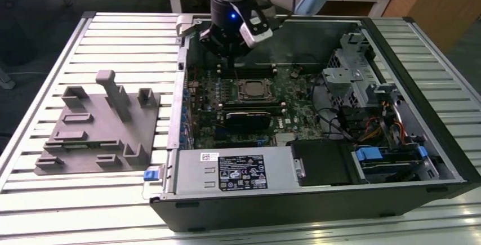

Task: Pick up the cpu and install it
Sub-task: 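Install the first cpu locking lever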

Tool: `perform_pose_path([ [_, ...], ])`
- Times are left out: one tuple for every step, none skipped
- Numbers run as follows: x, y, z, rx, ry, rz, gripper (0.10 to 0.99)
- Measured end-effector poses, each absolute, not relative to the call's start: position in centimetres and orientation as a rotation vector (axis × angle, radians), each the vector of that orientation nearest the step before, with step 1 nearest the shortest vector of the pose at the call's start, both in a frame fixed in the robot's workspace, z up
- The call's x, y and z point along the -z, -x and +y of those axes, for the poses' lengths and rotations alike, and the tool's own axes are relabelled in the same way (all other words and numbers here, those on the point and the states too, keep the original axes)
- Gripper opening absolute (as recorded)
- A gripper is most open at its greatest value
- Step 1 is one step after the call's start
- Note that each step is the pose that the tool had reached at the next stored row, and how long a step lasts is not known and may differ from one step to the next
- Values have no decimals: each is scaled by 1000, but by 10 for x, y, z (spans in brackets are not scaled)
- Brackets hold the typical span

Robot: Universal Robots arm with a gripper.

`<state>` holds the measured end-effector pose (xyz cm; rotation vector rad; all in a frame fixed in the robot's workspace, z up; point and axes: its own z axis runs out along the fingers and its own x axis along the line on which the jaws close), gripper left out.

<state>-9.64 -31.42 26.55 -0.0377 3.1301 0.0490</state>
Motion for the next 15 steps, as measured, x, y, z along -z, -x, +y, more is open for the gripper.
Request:
perform_pose_path([
  [-265,97,-313,-49,38,3130,106],
  [-265,97,-312,-49,38,3130,106],
  [-264,98,-311,-49,37,3130,106],
  [-264,98,-310,-49,37,3130,106],
  [-263,98,-308,-49,36,3130,106],
  [-263,99,-307,-49,35,3130,106],
  [-262,99,-305,-49,34,3130,106],
  [-262,99,-304,-49,33,3130,106],
  [-261,99,-302,-49,33,3130,106],
  [-261,99,-301,-49,33,3130,106],
  [-260,100,-301,-49,33,3130,106],
  [-259,100,-300,-49,32,3130,106],
  [-259,100,-299,-49,33,3130,106],
  [-258,100,-298,-49,33,3130,106],
  [-257,100,-297,-49,33,3130,106],
])
